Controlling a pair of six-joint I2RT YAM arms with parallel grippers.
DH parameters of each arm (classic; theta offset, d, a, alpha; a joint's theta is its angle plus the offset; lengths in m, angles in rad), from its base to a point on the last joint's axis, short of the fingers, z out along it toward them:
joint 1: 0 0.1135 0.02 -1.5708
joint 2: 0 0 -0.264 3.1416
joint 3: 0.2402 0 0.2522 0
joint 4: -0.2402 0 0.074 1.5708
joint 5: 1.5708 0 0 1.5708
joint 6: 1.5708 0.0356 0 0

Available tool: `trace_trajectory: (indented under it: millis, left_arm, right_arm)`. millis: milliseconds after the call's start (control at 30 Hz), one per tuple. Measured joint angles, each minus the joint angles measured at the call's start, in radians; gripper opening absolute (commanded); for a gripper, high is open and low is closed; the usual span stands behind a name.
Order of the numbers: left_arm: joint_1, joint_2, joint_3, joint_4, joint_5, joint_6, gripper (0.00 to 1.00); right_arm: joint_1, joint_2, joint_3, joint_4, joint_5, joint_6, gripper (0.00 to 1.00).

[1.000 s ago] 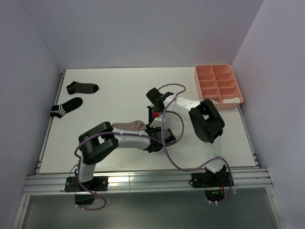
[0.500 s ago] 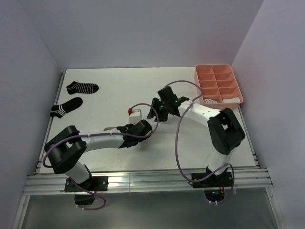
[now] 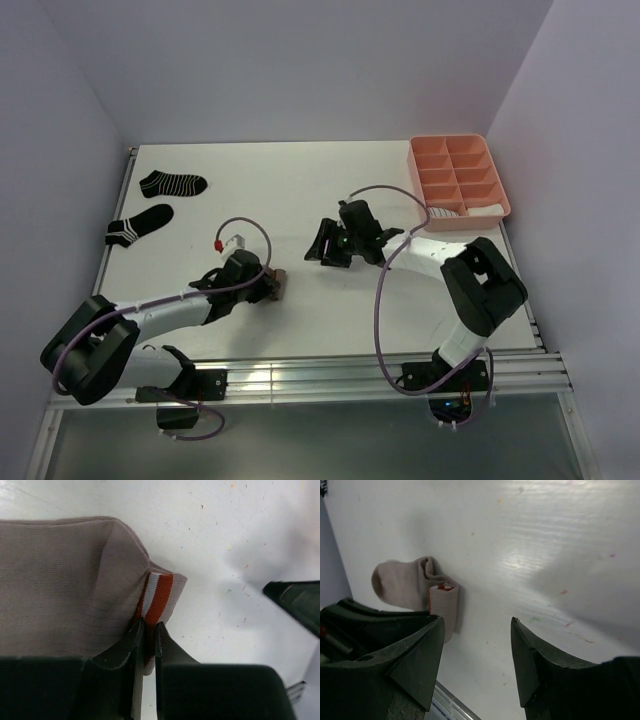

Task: Roll the socks
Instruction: Roll the sock at the center of the board.

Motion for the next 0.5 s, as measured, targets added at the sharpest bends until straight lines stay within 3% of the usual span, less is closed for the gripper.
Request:
trace_trajectory:
  millis: [500]
  left_arm:
    - [0.225,-0.055,-0.171,0.175,0.25,-0.133,0.04]
  right_arm:
    - [0.124,0.129,-0.066,0.271,-0.118,0.071,0.64]
